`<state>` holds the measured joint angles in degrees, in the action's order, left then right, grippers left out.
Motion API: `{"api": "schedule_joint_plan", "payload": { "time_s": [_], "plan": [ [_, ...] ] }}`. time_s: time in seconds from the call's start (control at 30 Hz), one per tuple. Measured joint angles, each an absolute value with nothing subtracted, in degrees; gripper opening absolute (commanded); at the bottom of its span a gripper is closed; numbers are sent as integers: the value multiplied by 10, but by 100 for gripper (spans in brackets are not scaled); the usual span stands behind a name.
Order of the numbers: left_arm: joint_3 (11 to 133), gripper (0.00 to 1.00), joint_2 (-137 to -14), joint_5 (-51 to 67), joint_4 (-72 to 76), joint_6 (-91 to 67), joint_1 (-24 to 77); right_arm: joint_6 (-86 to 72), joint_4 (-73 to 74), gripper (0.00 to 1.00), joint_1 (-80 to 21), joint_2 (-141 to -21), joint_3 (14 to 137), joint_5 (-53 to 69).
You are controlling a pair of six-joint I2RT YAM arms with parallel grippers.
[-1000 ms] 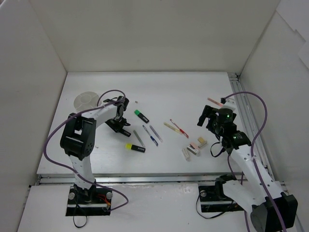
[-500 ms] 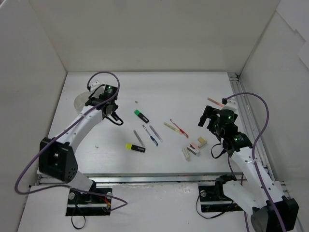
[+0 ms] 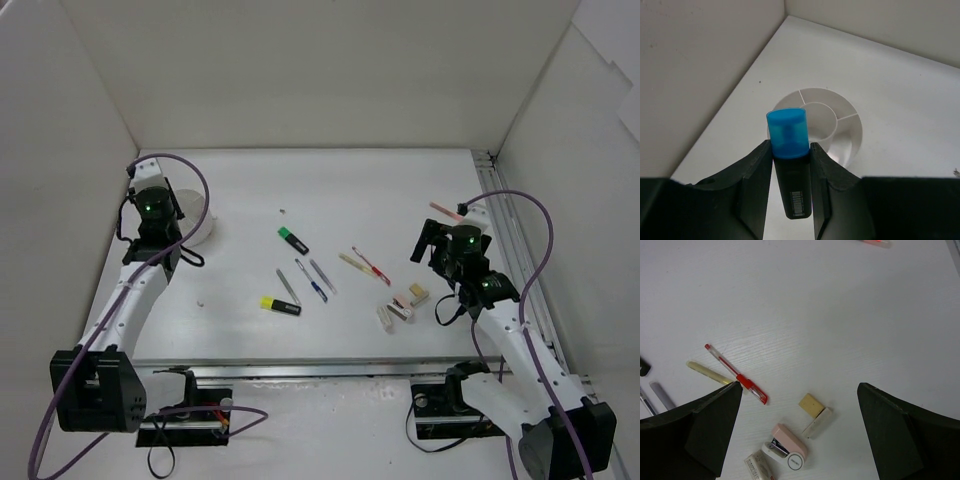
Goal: Sort the stationery into containers
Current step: Place the pen in the storage box.
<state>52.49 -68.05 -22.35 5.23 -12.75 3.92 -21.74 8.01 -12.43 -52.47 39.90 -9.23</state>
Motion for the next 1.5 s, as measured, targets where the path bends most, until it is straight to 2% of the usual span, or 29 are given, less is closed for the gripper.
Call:
{"api": "schedule_joint_plan", "payload": {
  "time_s": [0.23, 0.5, 0.63, 0.77, 1.5],
  "plan": [
    [544, 0, -756, -165, 154, -50, -4, -209, 80, 98, -124, -538, 399, -110],
    [691, 0, -909, -318, 181, -39, -5, -207, 80, 98, -124, -583, 402, -119],
    [769, 0, -980, -400, 149, -62, -12, -207, 80, 98, -124, -603, 405, -122],
    [821, 0, -1028, -434, 106, -99, -24, -205, 80, 98, -124, -615, 412, -129],
    [881, 0, -1167, -436, 88, -175, -37, -192, 79, 98, -124, -637, 417, -164]
  ]
}}
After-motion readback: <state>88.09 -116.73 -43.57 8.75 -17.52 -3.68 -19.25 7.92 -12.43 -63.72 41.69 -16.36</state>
